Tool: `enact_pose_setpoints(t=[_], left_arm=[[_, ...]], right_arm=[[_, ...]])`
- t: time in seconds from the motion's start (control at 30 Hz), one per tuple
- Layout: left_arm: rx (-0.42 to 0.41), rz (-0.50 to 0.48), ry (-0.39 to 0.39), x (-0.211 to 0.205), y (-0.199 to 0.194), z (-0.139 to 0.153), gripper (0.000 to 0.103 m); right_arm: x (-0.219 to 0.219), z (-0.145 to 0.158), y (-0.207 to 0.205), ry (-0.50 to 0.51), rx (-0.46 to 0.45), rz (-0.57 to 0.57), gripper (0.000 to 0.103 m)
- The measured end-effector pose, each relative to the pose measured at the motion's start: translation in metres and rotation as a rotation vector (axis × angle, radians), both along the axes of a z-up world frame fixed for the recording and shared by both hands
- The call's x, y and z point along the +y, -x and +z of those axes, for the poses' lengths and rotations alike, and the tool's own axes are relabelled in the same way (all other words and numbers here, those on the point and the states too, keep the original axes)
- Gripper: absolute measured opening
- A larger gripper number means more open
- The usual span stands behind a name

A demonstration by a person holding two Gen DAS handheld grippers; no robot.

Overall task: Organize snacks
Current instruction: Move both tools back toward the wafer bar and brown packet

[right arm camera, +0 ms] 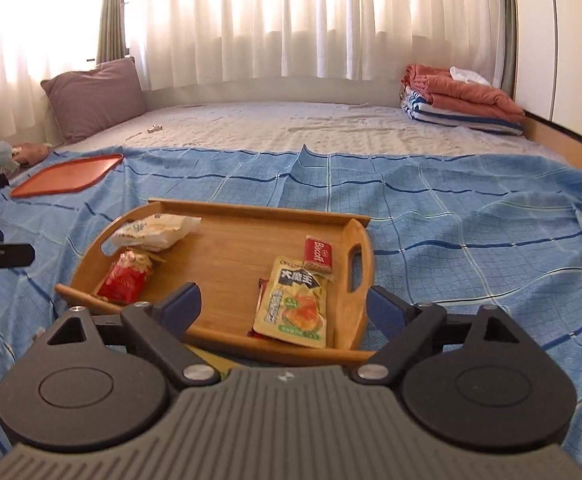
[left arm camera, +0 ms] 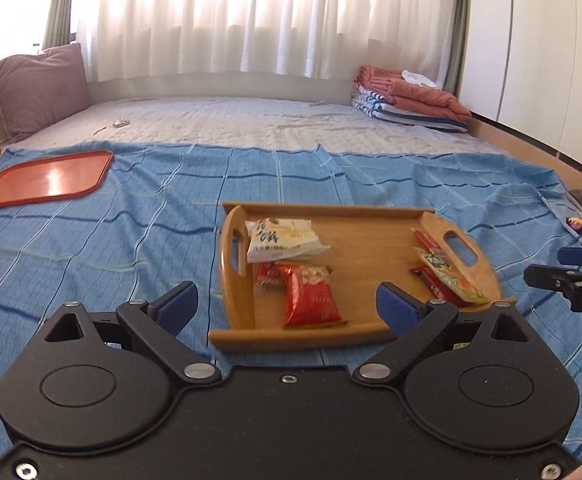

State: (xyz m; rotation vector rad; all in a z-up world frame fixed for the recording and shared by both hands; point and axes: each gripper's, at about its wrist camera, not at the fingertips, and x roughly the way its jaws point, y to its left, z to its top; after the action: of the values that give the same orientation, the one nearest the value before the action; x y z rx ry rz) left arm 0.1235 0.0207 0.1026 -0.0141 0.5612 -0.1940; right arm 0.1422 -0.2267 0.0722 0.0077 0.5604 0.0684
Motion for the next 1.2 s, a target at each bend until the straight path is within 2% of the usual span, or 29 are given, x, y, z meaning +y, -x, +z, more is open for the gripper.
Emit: enact_pose_setpoints(t=[0.3,0.5,0.7,0.87,1.03,1.2], left_arm=[[0.020,0.082,-0.026,0.002,0.024,-0.031,0.096],[0.001,0.130,-0.014,-0.001,0.034,-0.055,0.098],[0.044,0.131,0.000,-0.009,0.032,-0.078,0.099],[0.076,0.138,0.002,-0.016,0.026,-0.092,0.099],[0.096,0.155,0.010,-0.017,0.017,-0.100,0.099],[0.118,0.189,0.010,-0.017,0.005,-0.106,0.099]], right_arm=[[-0.003,-0.026,0.039,0.067,0.020,-0.027,0.097],[-0.012,-0.065,0.054,0.032,0.082,-0.091,0.098],[0.002,-0.099,0.067,0.068,0.119,-0.092,0.098],[0.012,-0.100,0.064,0.087,0.102,-0.076,0.100],[0.013,-0.109,0.050,0.066,0.135,-0.073,0.103],[0.014,-0.113,0.056,0.066,0.098,-0.076,0.103]])
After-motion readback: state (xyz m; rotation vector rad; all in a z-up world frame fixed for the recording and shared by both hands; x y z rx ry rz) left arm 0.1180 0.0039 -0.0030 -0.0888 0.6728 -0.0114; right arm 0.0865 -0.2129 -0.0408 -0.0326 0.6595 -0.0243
